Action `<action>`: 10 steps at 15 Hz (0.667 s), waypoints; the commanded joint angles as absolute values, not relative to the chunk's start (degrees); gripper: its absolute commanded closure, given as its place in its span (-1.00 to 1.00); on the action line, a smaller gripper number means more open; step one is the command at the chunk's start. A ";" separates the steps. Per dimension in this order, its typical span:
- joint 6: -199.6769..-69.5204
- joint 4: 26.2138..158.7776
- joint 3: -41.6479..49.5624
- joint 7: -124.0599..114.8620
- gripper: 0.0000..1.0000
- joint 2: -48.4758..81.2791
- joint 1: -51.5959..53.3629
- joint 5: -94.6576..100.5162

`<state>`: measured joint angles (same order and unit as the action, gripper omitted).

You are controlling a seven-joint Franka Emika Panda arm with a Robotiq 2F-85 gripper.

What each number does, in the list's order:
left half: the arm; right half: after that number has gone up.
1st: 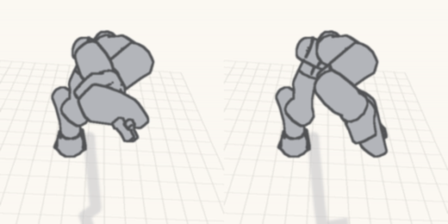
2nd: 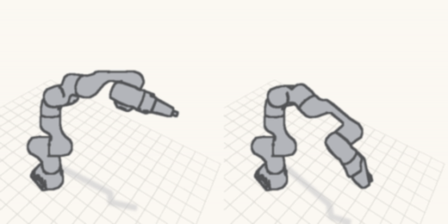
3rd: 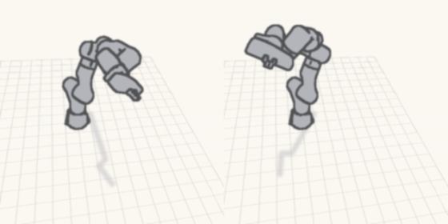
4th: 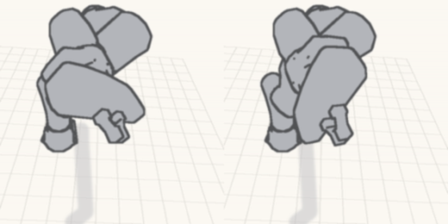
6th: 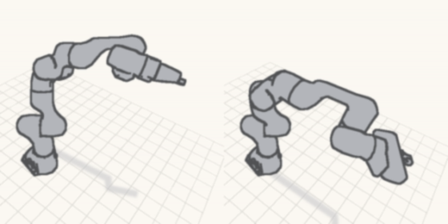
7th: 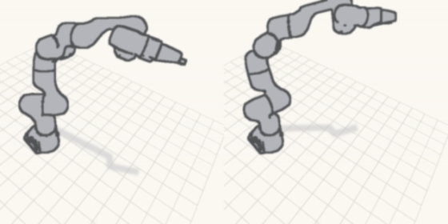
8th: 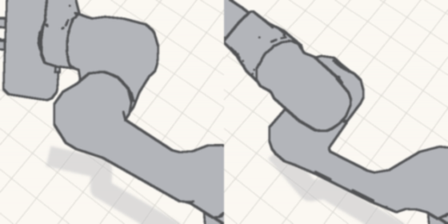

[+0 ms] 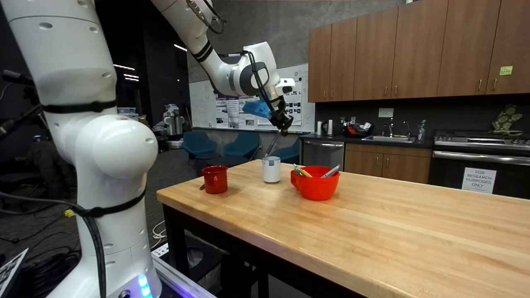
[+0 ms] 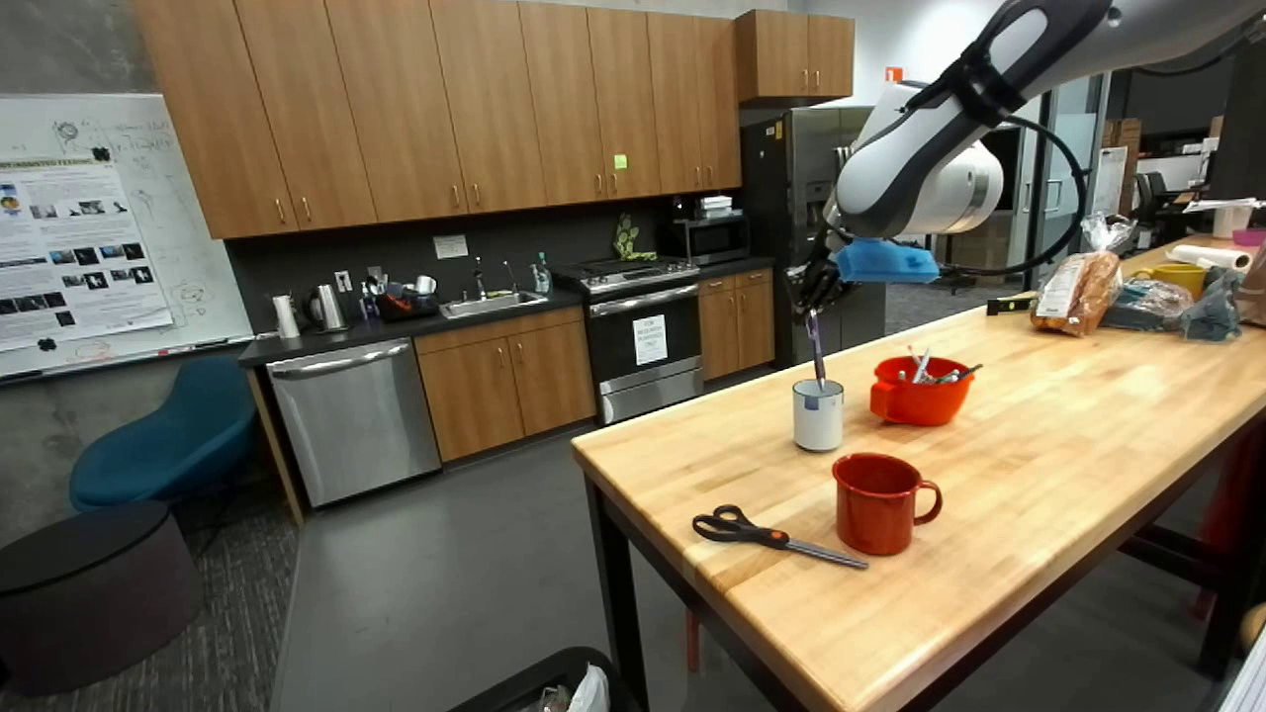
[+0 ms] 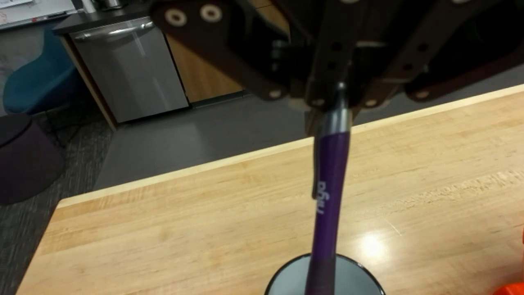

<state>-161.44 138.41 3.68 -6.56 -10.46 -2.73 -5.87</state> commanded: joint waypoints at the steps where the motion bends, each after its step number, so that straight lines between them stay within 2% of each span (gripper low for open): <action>1: -165.90 138.84 4.01 -3.03 0.95 -9.31 -1.44 -7.91; 10: -170.71 140.82 6.30 9.27 0.95 -8.29 2.03 -16.97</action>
